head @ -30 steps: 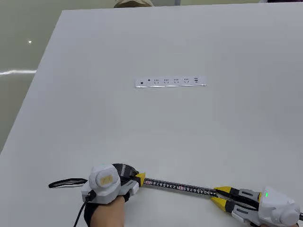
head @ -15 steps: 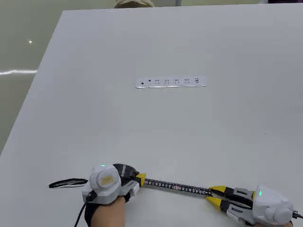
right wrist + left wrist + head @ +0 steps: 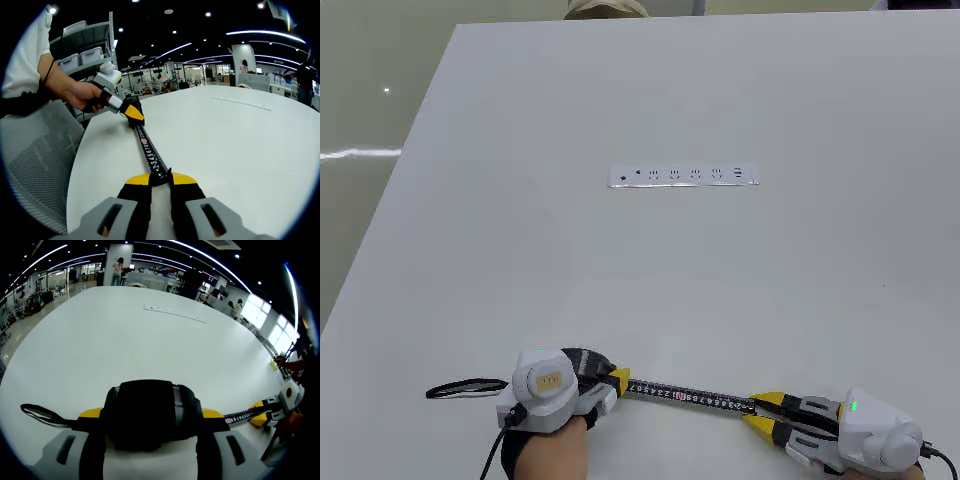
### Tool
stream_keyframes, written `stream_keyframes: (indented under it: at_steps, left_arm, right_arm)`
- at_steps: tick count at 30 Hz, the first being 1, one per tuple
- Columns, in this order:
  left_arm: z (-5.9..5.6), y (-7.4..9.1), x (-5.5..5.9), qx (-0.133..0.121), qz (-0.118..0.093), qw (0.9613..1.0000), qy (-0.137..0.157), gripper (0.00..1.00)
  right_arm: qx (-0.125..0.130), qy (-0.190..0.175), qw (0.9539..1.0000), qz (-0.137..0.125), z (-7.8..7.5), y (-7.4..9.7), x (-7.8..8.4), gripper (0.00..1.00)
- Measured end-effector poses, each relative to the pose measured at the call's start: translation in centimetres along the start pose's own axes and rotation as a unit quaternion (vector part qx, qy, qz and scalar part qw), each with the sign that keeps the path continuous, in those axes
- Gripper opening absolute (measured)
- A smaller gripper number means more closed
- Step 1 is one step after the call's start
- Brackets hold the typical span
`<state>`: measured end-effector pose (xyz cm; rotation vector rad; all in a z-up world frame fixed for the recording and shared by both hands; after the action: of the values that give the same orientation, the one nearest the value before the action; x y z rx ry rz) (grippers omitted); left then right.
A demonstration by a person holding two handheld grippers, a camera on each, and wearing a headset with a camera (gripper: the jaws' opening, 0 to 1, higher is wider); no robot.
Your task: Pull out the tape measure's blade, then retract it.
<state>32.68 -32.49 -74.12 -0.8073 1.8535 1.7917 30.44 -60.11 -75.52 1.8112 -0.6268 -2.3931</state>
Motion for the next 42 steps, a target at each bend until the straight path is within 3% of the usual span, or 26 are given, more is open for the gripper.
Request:
stream_keyframes:
  at_steps: [23, 32, 42]
  left_arm:
    - [0.0, 0.0, 0.0, 0.0, 0.0, 1.0, 0.001, 0.72]
    - [0.0, 0.1, 0.0, 0.0, 0.0, 1.0, 0.001, 0.72]
    - [0.0, 0.0, 0.0, 0.0, -0.001, 1.0, 0.002, 0.72]
  right_arm:
    - [-0.014, 0.003, 0.9999, 0.003, -0.1, -1.5, -0.6, 0.13]
    - [-0.032, 0.011, 0.9994, 0.006, 0.3, -4.1, -1.5, 0.13]
    - [-0.037, 0.013, 0.9992, 0.007, 0.3, -5.0, -1.9, 0.13]
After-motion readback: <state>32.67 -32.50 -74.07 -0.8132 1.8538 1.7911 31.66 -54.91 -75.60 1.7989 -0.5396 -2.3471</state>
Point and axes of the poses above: the centre of the closed fingertips' face, and the gripper's own axes: y roughly backward along the fingers, z roughly to its left, x roughly out of its underside, the point moved 5 cm from there along y, roughly backward along the fingers, and after that the axes turned 10 degrees about -x, right-handed, at the moved point
